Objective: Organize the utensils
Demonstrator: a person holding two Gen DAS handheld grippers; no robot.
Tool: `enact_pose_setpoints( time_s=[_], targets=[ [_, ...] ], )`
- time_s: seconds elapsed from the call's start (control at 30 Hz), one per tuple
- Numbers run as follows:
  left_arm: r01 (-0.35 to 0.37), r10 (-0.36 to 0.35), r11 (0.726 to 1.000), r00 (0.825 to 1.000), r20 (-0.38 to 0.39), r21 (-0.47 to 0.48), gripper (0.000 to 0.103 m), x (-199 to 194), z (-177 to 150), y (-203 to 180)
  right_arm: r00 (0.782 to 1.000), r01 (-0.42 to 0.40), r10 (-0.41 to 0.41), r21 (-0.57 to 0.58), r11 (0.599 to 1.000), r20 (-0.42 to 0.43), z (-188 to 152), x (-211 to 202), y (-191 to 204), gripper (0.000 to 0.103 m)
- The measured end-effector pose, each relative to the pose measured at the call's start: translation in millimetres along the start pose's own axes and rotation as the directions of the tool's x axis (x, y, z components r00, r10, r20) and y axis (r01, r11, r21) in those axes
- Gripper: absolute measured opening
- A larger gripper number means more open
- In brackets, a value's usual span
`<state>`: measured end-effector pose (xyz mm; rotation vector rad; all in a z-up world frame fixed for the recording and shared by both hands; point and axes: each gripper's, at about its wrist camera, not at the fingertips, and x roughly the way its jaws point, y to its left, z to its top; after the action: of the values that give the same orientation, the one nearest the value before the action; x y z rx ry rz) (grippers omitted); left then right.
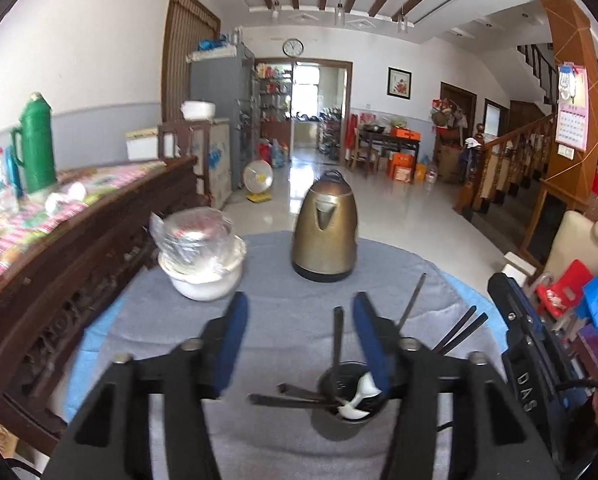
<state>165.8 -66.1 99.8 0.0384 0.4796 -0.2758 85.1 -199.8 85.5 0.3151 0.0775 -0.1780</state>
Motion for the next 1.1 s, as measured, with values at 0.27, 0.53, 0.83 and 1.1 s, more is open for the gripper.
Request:
enact_pose_setpoints(
  time_s=[0.27,0.53,0.83,1.1],
  targets=[
    [-0.112,0.109,0.99,0.993,0.044,0.082,0.082,-42.5,-11.7,-1.8,0.999,-0.048,0.046,0.101,0.994,0.024,15.1,-39.9,-19.8,0.063],
    [-0.153,0.146,0.978,0.987,0.06,0.138,0.089,-70.6,-28.6,-5.5,0.998,-0.054,0.053,0.045,0.998,0.018,22.6,-74.9,-18.5,0.063],
    [-0.132,0.135,0.978,0.991,-0.007,0.16,0.09,-78.3,-54.5,-8.7,0.996,-0.03,0.029,-0.013,0.999,-0.088,4.1,-92.3,-22.7,0.063],
    [-0.163,0.18,0.974,0.978,-0.104,0.157,0.091,-70.0,-80.4,-0.6,0.984,-0.031,0.023,-0.041,0.999,-0.178,-20.7,-99.3,-29.2,0.063]
  ],
)
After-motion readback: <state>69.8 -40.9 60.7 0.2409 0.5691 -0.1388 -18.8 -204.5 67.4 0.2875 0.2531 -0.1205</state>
